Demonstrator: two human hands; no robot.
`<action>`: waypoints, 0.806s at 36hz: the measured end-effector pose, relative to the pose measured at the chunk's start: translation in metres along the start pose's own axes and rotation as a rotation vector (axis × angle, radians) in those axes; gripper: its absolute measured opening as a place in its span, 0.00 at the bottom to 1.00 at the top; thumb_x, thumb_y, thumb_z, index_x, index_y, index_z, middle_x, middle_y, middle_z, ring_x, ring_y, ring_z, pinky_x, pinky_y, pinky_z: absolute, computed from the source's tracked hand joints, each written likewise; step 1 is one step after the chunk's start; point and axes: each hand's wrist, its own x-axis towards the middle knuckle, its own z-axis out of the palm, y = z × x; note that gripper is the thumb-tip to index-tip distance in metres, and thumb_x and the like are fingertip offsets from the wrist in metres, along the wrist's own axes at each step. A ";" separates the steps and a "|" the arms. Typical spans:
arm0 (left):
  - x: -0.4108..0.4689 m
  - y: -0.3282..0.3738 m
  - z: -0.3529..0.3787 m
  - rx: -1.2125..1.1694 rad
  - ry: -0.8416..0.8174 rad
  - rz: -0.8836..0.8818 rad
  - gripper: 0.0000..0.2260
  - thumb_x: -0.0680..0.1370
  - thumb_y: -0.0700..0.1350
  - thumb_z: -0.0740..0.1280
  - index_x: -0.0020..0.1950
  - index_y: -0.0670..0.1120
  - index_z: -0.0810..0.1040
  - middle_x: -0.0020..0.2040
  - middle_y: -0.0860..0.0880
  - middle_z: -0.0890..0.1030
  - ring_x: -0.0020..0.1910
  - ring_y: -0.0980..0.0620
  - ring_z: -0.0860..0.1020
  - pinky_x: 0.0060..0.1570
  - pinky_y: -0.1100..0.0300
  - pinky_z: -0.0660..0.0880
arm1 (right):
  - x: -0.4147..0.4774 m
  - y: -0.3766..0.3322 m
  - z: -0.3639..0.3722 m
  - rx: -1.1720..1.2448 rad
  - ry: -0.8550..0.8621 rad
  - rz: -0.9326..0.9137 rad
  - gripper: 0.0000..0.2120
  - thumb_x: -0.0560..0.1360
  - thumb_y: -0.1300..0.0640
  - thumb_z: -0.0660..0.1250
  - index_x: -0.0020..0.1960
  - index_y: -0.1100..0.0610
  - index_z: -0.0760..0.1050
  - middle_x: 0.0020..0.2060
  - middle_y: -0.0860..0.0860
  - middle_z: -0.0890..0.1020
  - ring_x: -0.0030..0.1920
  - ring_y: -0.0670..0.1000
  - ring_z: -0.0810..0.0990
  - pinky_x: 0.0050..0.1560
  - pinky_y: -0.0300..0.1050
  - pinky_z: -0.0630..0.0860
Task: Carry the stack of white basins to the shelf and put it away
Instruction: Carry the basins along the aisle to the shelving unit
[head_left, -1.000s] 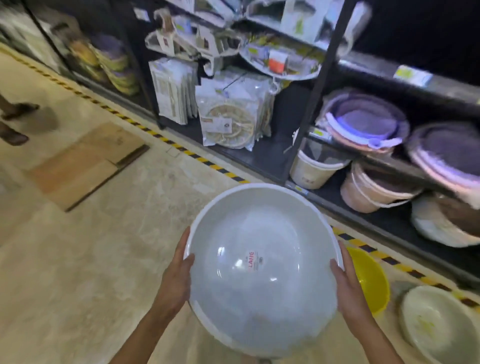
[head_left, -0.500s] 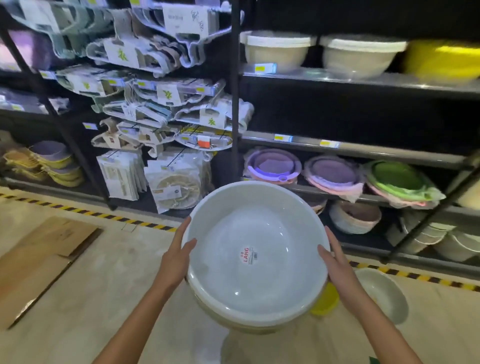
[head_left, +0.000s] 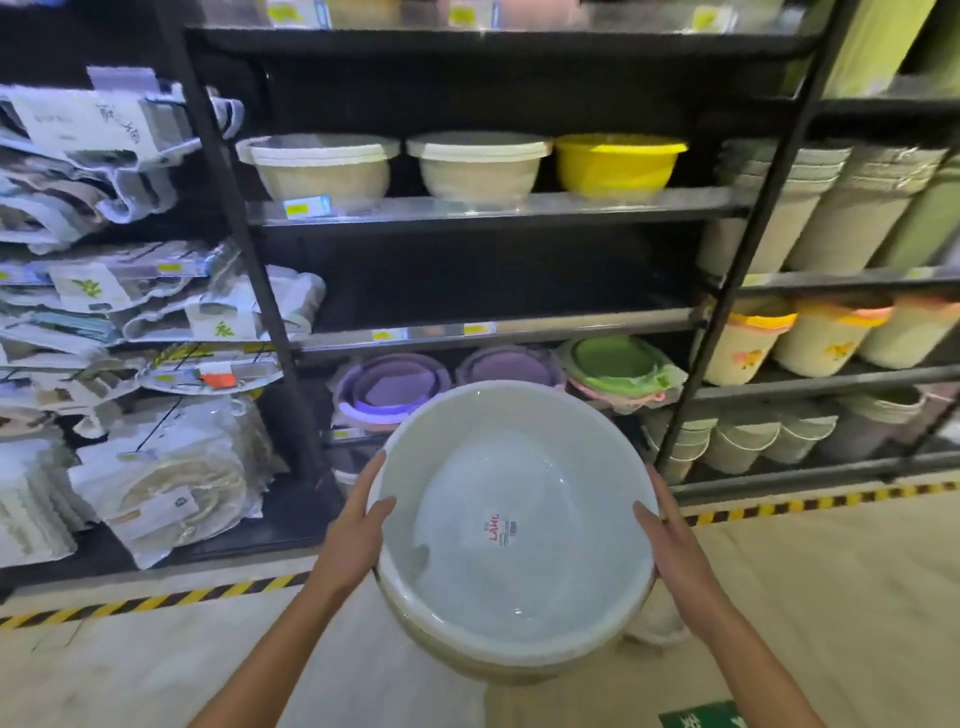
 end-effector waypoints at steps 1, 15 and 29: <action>0.010 0.006 0.012 -0.008 -0.001 -0.007 0.26 0.80 0.45 0.60 0.73 0.70 0.64 0.65 0.58 0.74 0.56 0.59 0.77 0.46 0.62 0.74 | 0.010 -0.002 -0.007 0.006 0.015 -0.001 0.25 0.82 0.46 0.64 0.75 0.29 0.63 0.68 0.35 0.75 0.61 0.41 0.80 0.51 0.44 0.82; 0.125 0.042 0.115 -0.042 -0.045 -0.003 0.28 0.78 0.43 0.61 0.71 0.71 0.65 0.69 0.59 0.74 0.64 0.51 0.76 0.63 0.49 0.74 | 0.144 0.002 -0.077 0.021 0.059 0.035 0.27 0.82 0.48 0.65 0.77 0.33 0.63 0.73 0.40 0.72 0.67 0.47 0.76 0.57 0.49 0.78; 0.225 -0.006 0.154 -0.072 -0.175 -0.178 0.31 0.70 0.46 0.62 0.66 0.76 0.67 0.65 0.70 0.73 0.64 0.55 0.76 0.61 0.50 0.75 | 0.227 0.082 -0.071 -0.158 0.188 0.187 0.30 0.70 0.41 0.67 0.69 0.23 0.64 0.60 0.46 0.82 0.57 0.59 0.83 0.55 0.68 0.81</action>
